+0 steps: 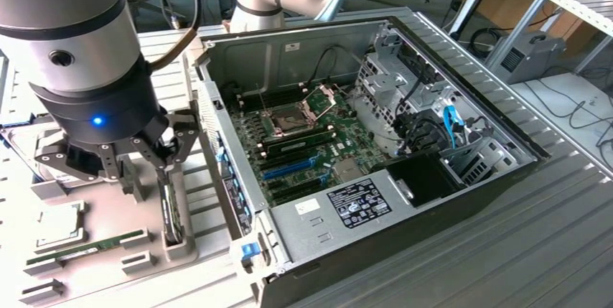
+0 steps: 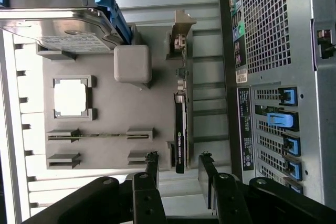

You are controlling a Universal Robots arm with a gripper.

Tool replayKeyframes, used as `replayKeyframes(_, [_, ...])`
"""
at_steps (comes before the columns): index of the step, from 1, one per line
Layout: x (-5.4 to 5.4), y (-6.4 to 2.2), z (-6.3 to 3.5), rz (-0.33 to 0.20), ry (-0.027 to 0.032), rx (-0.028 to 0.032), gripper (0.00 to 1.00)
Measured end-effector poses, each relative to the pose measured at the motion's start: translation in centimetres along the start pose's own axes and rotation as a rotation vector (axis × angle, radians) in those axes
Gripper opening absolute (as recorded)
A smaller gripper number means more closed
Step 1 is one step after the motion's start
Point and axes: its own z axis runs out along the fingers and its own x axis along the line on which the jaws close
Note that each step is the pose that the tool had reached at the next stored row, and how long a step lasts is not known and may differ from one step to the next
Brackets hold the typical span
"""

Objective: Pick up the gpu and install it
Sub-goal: 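Pick up the gpu and move the gpu toward the slot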

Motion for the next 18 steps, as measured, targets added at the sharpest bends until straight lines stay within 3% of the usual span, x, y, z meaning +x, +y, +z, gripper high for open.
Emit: replayKeyframes(18, [0.50,-0.05,0.28,0.000,0.0000,0.0000,0.44])
